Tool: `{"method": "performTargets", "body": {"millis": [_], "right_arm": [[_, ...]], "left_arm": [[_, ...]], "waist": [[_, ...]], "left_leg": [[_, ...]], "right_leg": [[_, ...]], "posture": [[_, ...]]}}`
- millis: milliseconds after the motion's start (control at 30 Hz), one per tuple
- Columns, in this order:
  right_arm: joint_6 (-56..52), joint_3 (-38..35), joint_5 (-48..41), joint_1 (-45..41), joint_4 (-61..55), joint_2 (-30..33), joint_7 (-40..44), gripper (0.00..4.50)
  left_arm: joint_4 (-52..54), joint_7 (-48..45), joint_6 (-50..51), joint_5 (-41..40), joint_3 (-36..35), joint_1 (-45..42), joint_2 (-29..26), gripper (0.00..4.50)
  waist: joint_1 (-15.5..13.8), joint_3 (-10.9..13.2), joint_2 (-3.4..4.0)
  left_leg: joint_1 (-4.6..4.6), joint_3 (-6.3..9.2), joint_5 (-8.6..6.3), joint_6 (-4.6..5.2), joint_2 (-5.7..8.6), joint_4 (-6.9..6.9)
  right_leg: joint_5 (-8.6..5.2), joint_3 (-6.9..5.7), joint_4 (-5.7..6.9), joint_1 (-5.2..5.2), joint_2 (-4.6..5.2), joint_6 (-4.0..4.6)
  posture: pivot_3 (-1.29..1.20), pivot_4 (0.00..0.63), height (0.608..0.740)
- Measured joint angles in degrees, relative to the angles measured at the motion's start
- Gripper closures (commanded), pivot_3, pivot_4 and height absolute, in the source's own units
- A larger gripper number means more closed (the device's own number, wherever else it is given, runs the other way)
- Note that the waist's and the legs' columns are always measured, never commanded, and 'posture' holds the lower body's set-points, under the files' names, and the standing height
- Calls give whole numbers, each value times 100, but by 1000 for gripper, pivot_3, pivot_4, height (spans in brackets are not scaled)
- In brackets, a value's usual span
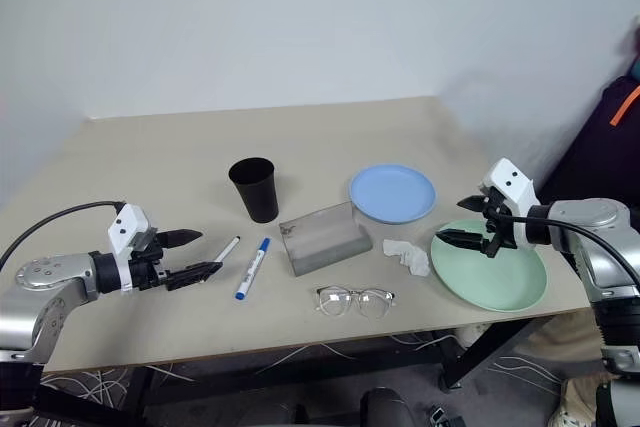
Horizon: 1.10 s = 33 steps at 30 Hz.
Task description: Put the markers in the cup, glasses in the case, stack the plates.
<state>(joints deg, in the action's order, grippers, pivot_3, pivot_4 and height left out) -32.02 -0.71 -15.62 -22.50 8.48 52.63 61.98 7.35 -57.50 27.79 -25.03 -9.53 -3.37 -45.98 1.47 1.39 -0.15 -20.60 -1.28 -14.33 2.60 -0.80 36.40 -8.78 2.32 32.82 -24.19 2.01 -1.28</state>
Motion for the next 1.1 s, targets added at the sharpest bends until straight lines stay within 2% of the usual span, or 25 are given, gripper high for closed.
{"method": "performTargets", "body": {"millis": [333, 500, 1067, 1100], "right_arm": [[-80, -744, 64, 689, 1097, 140, -639, 37], [-130, -1002, 107, 765, 1579, 146, -959, 37], [-536, -1225, -31, 720, 2465, -229, -1419, 37], [-579, -1234, -56, 718, 2465, -247, -1433, 401]], "left_arm": [[128, 4, 71, -41, 172, -74, 149, 0], [128, 3, 76, -43, 180, -74, 152, 0], [177, 42, 88, -49, 182, 21, 165, 0], [177, 47, 90, -49, 182, 21, 166, 0]], "waist": [[-17, 0, 0], [16, 1, 6], [138, 1, 7], [137, 1, 7]], "left_leg": [[5, 7, 2, 3, 7, 9], [8, 7, 1, 3, 7, 14], [18, 16, 2, 4, 8, 18], [17, 16, 2, 4, 8, 18]], "right_leg": [[0, 6, 0, 16, -3, 0], [0, 7, -2, 17, -4, 0], [0, 7, -5, 32, -8, 0], [0, 8, -5, 32, -8, 0]], "posture": [[0, 0, 732], [0, 0, 732], [0, 0, 732], [0, 0, 732]]}}
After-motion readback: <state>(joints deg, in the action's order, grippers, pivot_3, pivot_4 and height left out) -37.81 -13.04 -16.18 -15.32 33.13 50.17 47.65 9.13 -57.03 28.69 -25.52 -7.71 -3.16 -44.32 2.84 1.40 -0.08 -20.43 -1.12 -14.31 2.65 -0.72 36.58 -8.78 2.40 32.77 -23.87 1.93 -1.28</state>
